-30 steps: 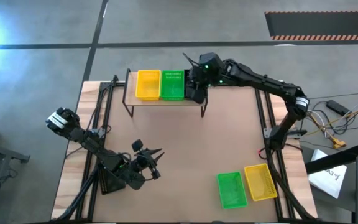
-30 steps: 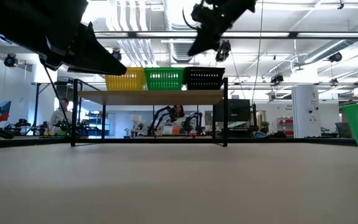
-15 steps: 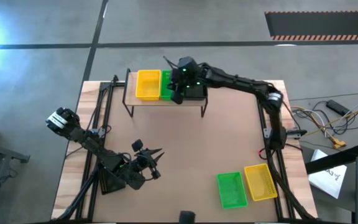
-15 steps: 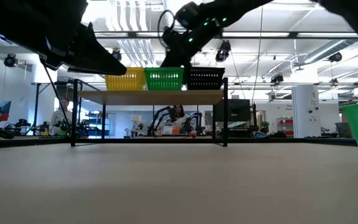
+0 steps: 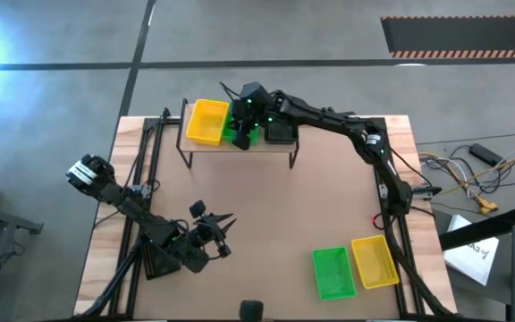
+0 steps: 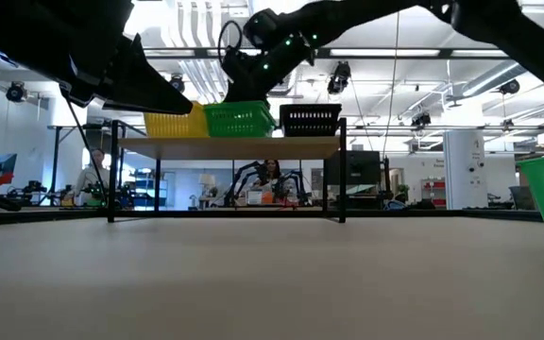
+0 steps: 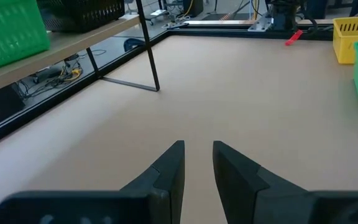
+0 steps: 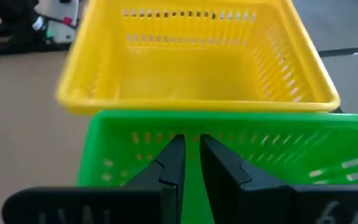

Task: Stack baskets on shelf by color
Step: Adjust the green baskets on the shelf, then adjust the yellow baskets on the shelf

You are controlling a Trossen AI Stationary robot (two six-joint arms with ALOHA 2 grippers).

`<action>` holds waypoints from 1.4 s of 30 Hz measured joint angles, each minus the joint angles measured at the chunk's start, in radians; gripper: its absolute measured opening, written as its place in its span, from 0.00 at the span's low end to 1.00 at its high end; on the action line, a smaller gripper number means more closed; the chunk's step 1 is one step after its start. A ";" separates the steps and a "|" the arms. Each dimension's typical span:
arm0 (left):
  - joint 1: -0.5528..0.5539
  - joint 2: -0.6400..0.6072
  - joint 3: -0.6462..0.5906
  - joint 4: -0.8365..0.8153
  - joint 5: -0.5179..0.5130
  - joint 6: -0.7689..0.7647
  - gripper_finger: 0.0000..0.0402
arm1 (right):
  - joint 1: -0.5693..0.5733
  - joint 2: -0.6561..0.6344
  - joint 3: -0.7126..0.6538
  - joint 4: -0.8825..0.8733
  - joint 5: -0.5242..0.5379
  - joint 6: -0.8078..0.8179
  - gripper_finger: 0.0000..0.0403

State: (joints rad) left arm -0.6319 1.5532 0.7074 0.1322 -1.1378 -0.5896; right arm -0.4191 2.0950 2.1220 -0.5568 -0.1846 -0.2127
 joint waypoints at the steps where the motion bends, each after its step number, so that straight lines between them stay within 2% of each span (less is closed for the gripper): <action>1: 0.000 0.000 0.000 0.000 0.000 0.000 0.17 | 0.000 -0.012 0.000 -0.018 0.000 -0.013 0.11; 7: 0.000 0.000 0.000 0.000 0.000 -0.001 0.17 | 0.007 -0.148 -0.010 -0.215 0.002 -0.103 0.11; 11: 0.000 0.000 0.000 0.000 -0.003 -0.003 0.17 | 0.008 -0.297 -0.109 -0.356 0.002 -0.146 0.11; 13: 0.000 -0.002 0.000 0.007 -0.028 -0.006 0.17 | 0.007 -0.392 -0.209 -0.366 0.009 -0.144 0.11; 17: 0.010 -0.063 0.019 0.011 -0.075 0.035 0.17 | 0.016 -0.616 -0.492 -0.276 0.057 -0.088 0.11; 20: 0.046 -0.152 0.056 0.010 -0.074 0.156 0.15 | 0.055 -0.787 -0.736 -0.171 0.092 -0.017 0.11; 22: 0.089 -0.225 0.086 0.009 -0.036 0.274 0.13 | 0.097 -0.890 -0.899 -0.079 0.120 0.048 0.11; 24: 0.152 -0.304 0.119 -0.005 0.052 0.396 0.08 | 0.148 -0.984 -1.059 0.034 0.149 0.110 0.11; 26: 0.245 -0.374 0.164 -0.078 0.160 0.454 0.03 | 0.206 -1.059 -1.218 0.170 0.174 0.163 0.11; 29: 0.416 -0.440 0.253 -0.321 0.266 0.464 0.01 | 0.293 -1.136 -1.414 0.356 0.220 0.224 0.11; 31: 0.533 -0.456 0.324 -0.508 0.273 0.431 0.01 | 0.339 -1.179 -1.504 0.413 0.268 0.259 0.11; 36: 0.820 -0.461 0.484 -0.939 0.336 0.316 0.00 | 0.413 -1.267 -1.616 0.414 0.398 0.361 0.11; 39: 0.969 -0.461 0.513 -1.063 0.386 0.288 0.00 | 0.438 -1.308 -1.652 0.420 0.423 0.388 0.11; 42: 1.104 -0.462 0.502 -1.121 0.493 0.284 0.00 | 0.455 -1.332 -1.675 0.425 0.425 0.408 0.11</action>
State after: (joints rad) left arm 0.4716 1.0916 1.2095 -0.9889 -0.6444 -0.3053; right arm 0.0356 0.7629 0.4472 -0.1318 0.2400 0.1953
